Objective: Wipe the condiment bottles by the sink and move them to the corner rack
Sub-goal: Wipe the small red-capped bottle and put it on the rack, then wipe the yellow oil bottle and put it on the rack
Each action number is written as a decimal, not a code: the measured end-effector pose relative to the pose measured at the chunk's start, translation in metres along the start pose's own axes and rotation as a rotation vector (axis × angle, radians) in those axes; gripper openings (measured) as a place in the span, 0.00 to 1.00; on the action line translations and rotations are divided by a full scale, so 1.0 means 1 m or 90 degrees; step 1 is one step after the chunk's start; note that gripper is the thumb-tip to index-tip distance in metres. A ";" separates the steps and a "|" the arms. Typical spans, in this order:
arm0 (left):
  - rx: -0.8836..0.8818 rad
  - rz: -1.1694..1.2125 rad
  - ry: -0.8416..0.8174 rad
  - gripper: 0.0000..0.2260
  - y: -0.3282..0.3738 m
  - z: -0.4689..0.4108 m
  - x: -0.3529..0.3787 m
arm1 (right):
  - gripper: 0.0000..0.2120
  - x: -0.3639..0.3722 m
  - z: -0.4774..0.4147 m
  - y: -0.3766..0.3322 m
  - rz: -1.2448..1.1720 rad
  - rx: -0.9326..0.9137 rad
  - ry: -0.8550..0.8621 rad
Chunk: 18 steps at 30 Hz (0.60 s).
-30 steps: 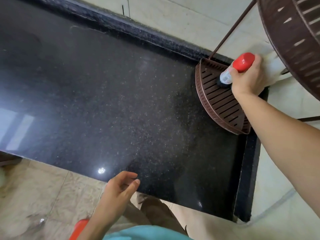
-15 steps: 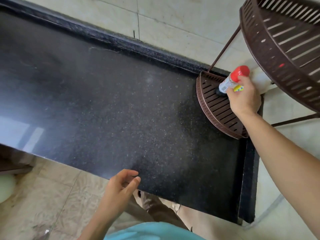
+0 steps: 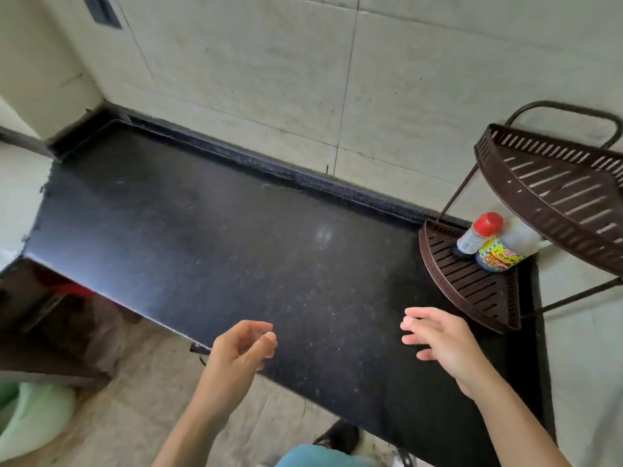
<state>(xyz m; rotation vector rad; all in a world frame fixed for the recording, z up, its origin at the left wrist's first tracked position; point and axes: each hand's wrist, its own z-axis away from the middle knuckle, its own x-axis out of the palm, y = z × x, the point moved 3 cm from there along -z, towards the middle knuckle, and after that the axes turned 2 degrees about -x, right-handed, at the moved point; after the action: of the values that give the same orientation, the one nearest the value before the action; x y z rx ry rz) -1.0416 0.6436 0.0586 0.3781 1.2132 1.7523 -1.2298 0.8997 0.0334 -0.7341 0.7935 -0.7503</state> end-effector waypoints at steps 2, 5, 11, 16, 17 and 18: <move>0.015 0.024 0.028 0.03 0.001 0.011 -0.026 | 0.09 0.031 0.019 -0.012 -0.014 -0.015 -0.028; 0.027 0.056 0.082 0.08 -0.006 0.032 -0.070 | 0.08 0.081 0.046 -0.038 -0.021 -0.054 -0.087; 0.036 0.101 0.221 0.04 -0.048 0.082 -0.167 | 0.06 0.175 0.089 -0.094 -0.008 -0.158 -0.192; -0.002 0.173 0.382 0.05 -0.105 0.142 -0.245 | 0.06 0.260 0.119 -0.120 0.068 -0.222 -0.309; -0.011 0.194 0.419 0.05 -0.117 0.155 -0.258 | 0.06 0.278 0.124 -0.125 0.086 -0.233 -0.338; -0.021 0.217 0.455 0.05 -0.128 0.167 -0.271 | 0.06 0.296 0.128 -0.130 0.104 -0.238 -0.369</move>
<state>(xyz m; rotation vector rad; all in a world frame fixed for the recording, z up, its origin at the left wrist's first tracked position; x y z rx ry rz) -0.7224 0.5233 0.0932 -0.0910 1.6792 2.3028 -1.0198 0.6300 0.0979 -1.1407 0.4541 -0.2123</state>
